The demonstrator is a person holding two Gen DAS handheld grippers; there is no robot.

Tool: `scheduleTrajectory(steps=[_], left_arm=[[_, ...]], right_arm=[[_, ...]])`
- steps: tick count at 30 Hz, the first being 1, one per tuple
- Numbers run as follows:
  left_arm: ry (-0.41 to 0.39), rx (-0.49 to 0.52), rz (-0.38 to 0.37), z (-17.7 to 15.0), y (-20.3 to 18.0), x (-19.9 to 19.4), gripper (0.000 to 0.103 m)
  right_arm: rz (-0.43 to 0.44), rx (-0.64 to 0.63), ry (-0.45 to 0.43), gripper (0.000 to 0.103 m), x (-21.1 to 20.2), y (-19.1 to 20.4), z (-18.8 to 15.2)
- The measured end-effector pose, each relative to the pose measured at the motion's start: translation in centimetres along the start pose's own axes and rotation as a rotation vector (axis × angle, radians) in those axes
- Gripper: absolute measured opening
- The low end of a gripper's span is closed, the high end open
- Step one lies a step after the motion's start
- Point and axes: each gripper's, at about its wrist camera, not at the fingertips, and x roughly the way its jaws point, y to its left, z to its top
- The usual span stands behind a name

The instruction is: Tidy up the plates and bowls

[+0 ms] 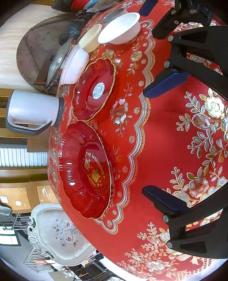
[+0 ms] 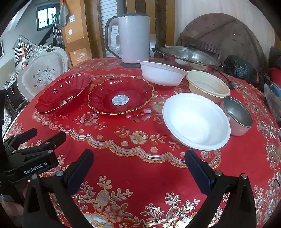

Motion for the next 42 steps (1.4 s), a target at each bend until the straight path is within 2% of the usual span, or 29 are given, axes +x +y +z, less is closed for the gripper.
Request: scheduleTrajectory(steps=[27,35,42], left_arm=[[0.023,-0.026,0.024,0.7,1.6,0.7,0.100],[0.018,-0.043,0.078,2.0,3.3,0.8,0.100],[0.030,-0.079,0.126,3.6,5.6,1.2,0.101]], right_arm=[[0.025,-0.106,-0.027,0.103,0.1,3.2,2.5],[0.154,-0.130,-0.042,0.103,1.1,4.3,5.6],[0.202,-0.263,-0.075,0.103,2.1,7.4,8.4]])
